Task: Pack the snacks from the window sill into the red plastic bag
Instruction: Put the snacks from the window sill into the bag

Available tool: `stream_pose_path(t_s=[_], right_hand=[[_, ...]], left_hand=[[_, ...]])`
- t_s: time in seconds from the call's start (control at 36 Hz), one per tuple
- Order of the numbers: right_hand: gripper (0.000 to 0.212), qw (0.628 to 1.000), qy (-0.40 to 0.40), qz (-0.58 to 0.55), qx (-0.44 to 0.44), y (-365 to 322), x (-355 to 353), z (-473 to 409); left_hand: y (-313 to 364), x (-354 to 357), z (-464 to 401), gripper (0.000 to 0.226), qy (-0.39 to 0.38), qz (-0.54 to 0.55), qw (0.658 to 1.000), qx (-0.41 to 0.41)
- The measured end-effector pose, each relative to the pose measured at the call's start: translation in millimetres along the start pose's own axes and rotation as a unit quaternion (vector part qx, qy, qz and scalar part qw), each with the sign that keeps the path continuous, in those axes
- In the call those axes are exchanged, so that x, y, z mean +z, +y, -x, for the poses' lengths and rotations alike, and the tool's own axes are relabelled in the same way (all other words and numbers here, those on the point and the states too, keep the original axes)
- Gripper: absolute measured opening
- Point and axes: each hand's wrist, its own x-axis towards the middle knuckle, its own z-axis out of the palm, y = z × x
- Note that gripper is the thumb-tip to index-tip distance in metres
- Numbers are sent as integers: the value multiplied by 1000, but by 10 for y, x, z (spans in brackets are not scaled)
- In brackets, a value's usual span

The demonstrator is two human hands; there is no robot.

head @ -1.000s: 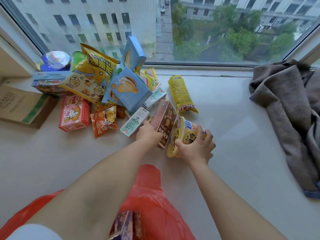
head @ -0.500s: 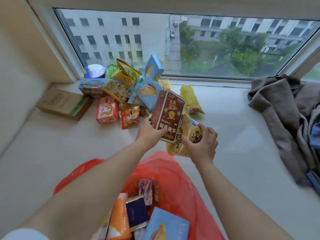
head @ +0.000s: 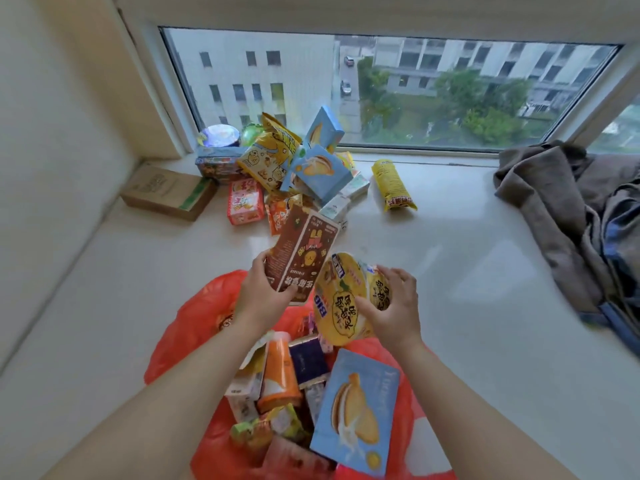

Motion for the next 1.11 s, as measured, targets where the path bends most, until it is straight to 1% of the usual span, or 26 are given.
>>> stream_pose_path(t_s=[0.08, 0.14, 0.22, 0.31, 0.39, 0.47, 0.53, 0.58, 0.67, 0.78, 0.81, 0.83, 0.86, 0.94, 1.0, 1.08, 1.11], right_hand=[[81, 999, -25, 26, -16, 41, 71, 155], [81, 997, -43, 53, -27, 88, 103, 226], [81, 991, -72, 97, -51, 165, 142, 315], [81, 988, -78, 115, -74, 189, 164, 370], [84, 981, -98, 141, -89, 154, 163, 366], [87, 966, -118, 205, -105, 145, 176, 360], [89, 955, -121, 248, -112, 151, 200, 357], [89, 954, -115, 257, -99, 133, 223, 347], [83, 963, -88, 246, -65, 81, 256, 314], [69, 979, -18, 202, 5, 37, 257, 239], [66, 980, -4, 200, 17, 30, 248, 213], [66, 978, 9, 207, 20, 24, 238, 193], [67, 976, 22, 217, 15, 18, 231, 175], [71, 971, 57, 233, -14, -36, 229, 142], [71, 967, 79, 241, -37, -91, 242, 133], [73, 961, 116, 236, -81, -218, 267, 133], [73, 962, 129, 222, -94, -260, 280, 134]], left_hand=[[-189, -61, 148, 71, 5, -40, 999, 13], [-319, -111, 227, 74, 5, -77, 997, 24], [-493, -189, 334, 79, -7, -142, 989, 47], [-639, -271, 412, 82, -24, -188, 980, 67], [-774, -359, 422, 83, -43, -244, 966, 81], [-866, -438, 390, 81, -72, -311, 944, 79], [-892, -474, 366, 79, -92, -340, 933, 68], [-888, -487, 348, 77, -105, -360, 924, 68], [-803, -469, 350, 75, -148, -407, 896, 95], [-647, -348, 398, 77, -232, -484, 829, 159], [-643, -291, 415, 79, -244, -491, 820, 166], [-659, -231, 438, 81, -247, -492, 819, 165], [-679, -174, 461, 84, -242, -484, 825, 160], [-759, -37, 495, 90, -220, -438, 862, 129], [-787, -6, 478, 89, -222, -403, 882, 98], [-767, -67, 470, 84, -240, -372, 895, 55], [-776, -118, 477, 84, -224, -351, 909, 35]])
